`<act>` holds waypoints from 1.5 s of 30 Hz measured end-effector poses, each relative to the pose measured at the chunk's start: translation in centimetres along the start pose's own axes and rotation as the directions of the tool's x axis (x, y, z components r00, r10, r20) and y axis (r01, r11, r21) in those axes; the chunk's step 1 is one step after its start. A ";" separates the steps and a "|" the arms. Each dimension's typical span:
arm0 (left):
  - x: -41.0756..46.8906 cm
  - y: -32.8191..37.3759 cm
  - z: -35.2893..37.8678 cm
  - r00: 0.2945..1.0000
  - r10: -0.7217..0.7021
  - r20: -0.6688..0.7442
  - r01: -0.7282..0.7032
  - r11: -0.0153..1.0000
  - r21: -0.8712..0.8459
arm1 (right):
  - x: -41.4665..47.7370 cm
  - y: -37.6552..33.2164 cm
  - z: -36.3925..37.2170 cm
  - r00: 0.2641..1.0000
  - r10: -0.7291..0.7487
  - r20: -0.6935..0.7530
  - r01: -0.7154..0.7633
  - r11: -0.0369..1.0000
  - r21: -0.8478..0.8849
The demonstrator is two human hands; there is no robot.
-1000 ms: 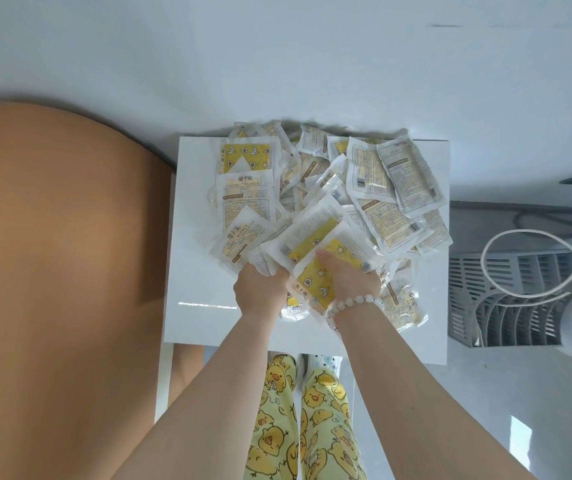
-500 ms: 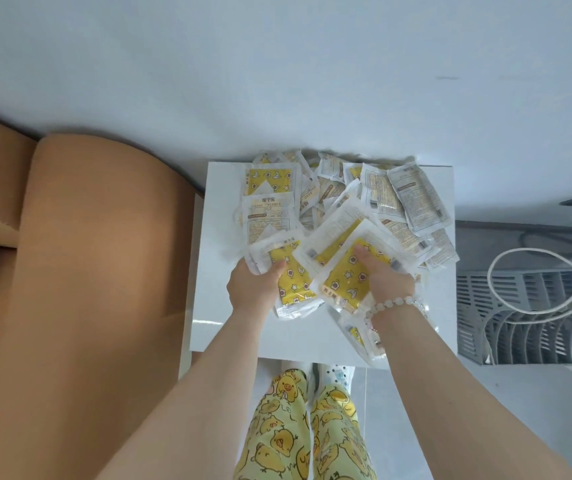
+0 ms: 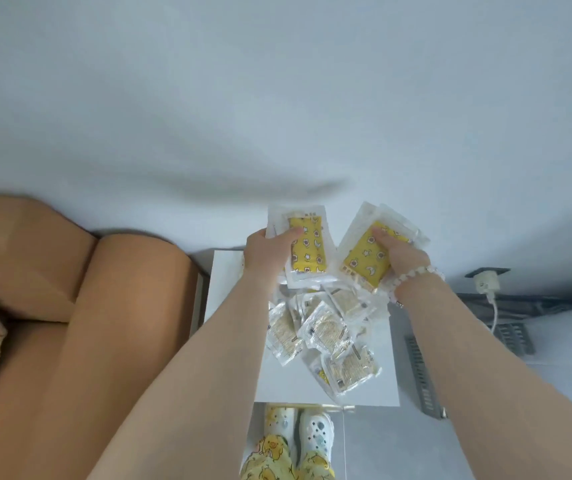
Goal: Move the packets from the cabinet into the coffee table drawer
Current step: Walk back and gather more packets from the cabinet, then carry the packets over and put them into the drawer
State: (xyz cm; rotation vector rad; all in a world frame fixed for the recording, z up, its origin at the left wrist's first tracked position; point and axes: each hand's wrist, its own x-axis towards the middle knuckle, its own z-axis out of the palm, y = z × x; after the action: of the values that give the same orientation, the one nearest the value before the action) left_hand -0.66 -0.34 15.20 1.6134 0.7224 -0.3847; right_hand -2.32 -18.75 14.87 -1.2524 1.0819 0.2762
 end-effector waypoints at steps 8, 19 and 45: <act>-8.1 9.7 1.9 0.958 0.185 0.220 -0.181 0.983 -0.034 | -7.6 -8.4 -5.0 0.994 -0.080 0.072 0.087 0.992 -0.093; -16.2 12.4 8.1 0.734 0.232 0.639 -0.337 0.940 0.046 | -18.2 -9.5 -13.0 0.977 -0.189 -0.103 0.197 0.977 0.078; -58.7 -14.1 12.8 -0.317 -0.437 0.841 -0.669 0.732 0.128 | -54.7 32.5 -36.4 0.491 0.355 -0.796 0.554 0.577 0.599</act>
State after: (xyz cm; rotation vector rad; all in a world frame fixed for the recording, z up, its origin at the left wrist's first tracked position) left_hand -51.68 -25.98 38.65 1.1766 -1.2903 -1.7687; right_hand -71.22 -18.41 39.88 -0.4757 1.6943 -1.0856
